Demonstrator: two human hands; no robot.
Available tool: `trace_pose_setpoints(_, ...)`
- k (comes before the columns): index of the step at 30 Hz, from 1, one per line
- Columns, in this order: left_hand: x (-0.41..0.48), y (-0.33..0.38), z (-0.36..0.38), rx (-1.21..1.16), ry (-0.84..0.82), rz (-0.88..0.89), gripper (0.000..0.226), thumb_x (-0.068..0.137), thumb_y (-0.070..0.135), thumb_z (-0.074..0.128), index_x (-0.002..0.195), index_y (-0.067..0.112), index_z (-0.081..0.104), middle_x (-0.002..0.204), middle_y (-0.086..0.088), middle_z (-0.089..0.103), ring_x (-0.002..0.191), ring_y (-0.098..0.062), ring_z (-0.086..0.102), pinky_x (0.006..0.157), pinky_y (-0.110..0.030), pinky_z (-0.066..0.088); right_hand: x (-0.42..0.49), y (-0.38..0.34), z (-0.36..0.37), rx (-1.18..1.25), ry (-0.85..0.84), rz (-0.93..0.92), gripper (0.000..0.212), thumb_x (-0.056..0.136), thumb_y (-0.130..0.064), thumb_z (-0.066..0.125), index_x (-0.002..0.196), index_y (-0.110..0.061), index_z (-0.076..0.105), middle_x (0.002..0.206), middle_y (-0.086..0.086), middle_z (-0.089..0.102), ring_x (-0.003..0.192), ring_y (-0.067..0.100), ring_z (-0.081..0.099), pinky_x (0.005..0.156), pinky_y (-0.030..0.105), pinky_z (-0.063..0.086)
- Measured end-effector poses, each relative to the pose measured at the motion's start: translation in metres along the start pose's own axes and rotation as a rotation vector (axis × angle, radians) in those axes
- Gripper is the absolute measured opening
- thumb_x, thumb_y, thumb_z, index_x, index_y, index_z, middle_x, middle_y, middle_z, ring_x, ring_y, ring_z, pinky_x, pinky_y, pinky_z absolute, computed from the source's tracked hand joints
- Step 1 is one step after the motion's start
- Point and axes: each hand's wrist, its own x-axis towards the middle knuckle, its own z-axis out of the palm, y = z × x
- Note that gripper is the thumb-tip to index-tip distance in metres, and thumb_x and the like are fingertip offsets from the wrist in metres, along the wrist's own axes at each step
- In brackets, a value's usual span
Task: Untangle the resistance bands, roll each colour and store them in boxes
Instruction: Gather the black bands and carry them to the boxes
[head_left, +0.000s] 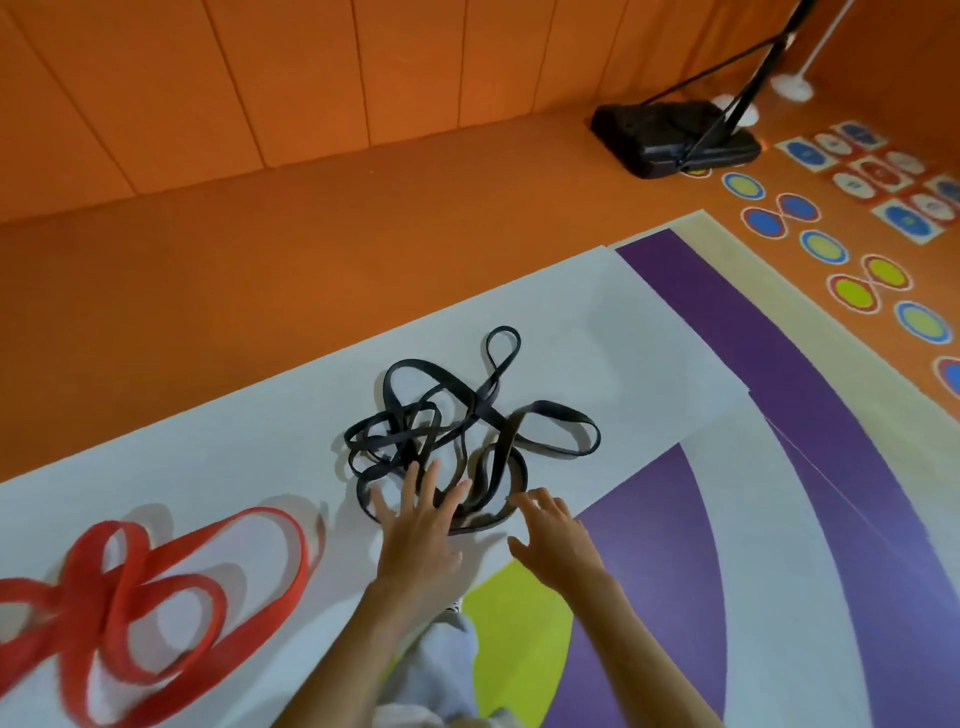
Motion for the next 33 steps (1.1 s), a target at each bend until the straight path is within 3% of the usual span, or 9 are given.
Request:
trace_pose_setpoints(5,0.053,0.001,0.017,-0.005,-0.022,-0.114,0.101,0.086,0.024,0.078,0.164,0.045,0.018,0.173,-0.009,-0.028,0.16,-0.038,-0.026,0.115,-0.081,-0.014,0.057,0.017,-0.01,-0.102,-0.131,-0.092,0.076,0.1,-0.036,0.063,0.164,-0.032,0.023,0.169,0.004,0.02,0.153,0.031,0.025,0.114,0.052,0.042)
trace_pose_setpoints(10,0.086,-0.001,0.015,0.027,-0.086,-0.01,0.048,0.084,0.024,0.084,0.126,0.036,0.063,0.178,-0.006,-0.007,0.159,-0.038,-0.026,0.114,-0.078,-0.021,0.102,0.038,-0.023,-0.198,-0.075,-0.146,0.084,0.101,-0.035,0.063,0.167,-0.034,0.01,0.175,0.009,-0.003,0.162,0.035,0.001,0.128,0.055,0.021)
trace_pose_setpoints(15,0.096,-0.004,0.03,0.048,-0.18,0.163,0.052,0.086,0.019,0.076,0.132,0.029,0.055,0.178,-0.009,-0.009,0.155,-0.034,-0.034,0.112,-0.074,-0.03,0.149,0.067,-0.034,-0.306,-0.094,-0.215,0.094,0.102,-0.018,0.059,0.166,-0.04,-0.007,0.175,0.007,-0.015,0.162,0.034,-0.013,0.13,0.06,0.008)
trace_pose_setpoints(17,0.095,-0.007,0.028,0.06,-0.195,0.166,0.053,0.083,0.027,0.078,0.131,0.028,0.056,0.178,-0.009,0.001,0.162,-0.034,-0.019,0.119,-0.078,-0.014,0.169,0.073,-0.041,-0.323,-0.132,-0.255,0.09,0.102,-0.006,0.053,0.167,-0.039,0.001,0.176,0.006,-0.004,0.163,0.033,-0.005,0.129,0.062,0.008)
trace_pose_setpoints(20,0.089,-0.006,0.024,0.082,-0.089,0.15,0.029,0.07,0.033,0.087,0.094,0.033,0.07,0.163,-0.007,0.046,0.159,-0.035,0.03,0.12,-0.077,0.019,0.198,0.077,-0.053,-0.345,-0.127,-0.34,0.077,0.099,-0.005,0.057,0.162,-0.037,0.026,0.166,0.004,0.027,0.155,0.032,0.025,0.126,0.059,0.022)
trace_pose_setpoints(23,0.081,-0.005,0.028,-0.014,0.092,0.039,0.022,0.072,0.029,0.088,0.079,0.035,0.067,0.151,0.0,0.057,0.153,-0.03,0.042,0.125,-0.067,0.015,0.225,0.077,-0.06,-0.341,-0.105,-0.461,0.059,0.098,-0.006,0.058,0.152,-0.026,0.044,0.148,0.004,0.049,0.133,0.029,0.049,0.11,0.043,0.044)
trace_pose_setpoints(27,0.087,0.005,0.02,-0.084,0.233,-0.197,0.03,0.072,0.03,0.094,0.093,0.037,0.073,0.162,-0.002,0.046,0.158,-0.029,0.026,0.12,-0.069,0.027,0.257,0.086,-0.069,-0.228,0.001,-0.62,0.039,0.092,-0.007,0.071,0.128,-0.02,0.068,0.109,0.006,0.073,0.096,0.031,0.068,0.079,0.039,0.055)
trace_pose_setpoints(31,0.11,0.004,0.0,-0.112,0.28,-0.408,0.104,0.065,0.046,0.097,0.156,0.037,0.048,0.175,-0.012,0.02,0.162,-0.038,0.018,0.122,-0.073,0.021,0.286,0.082,-0.084,-0.267,0.156,-0.804,0.038,0.071,-0.004,0.086,0.105,-0.017,0.075,0.098,0.005,0.073,0.09,0.03,0.068,0.072,0.039,0.056)
trace_pose_setpoints(33,0.123,-0.001,-0.008,-0.088,0.256,-0.479,0.129,0.06,0.057,0.097,0.167,0.037,0.026,0.178,-0.013,0.007,0.163,-0.041,0.007,0.122,-0.076,0.014,0.298,0.074,-0.092,-0.232,0.164,-0.827,0.05,0.07,-0.007,0.088,0.117,-0.017,0.073,0.115,0.007,0.07,0.108,0.033,0.066,0.085,0.043,0.056)
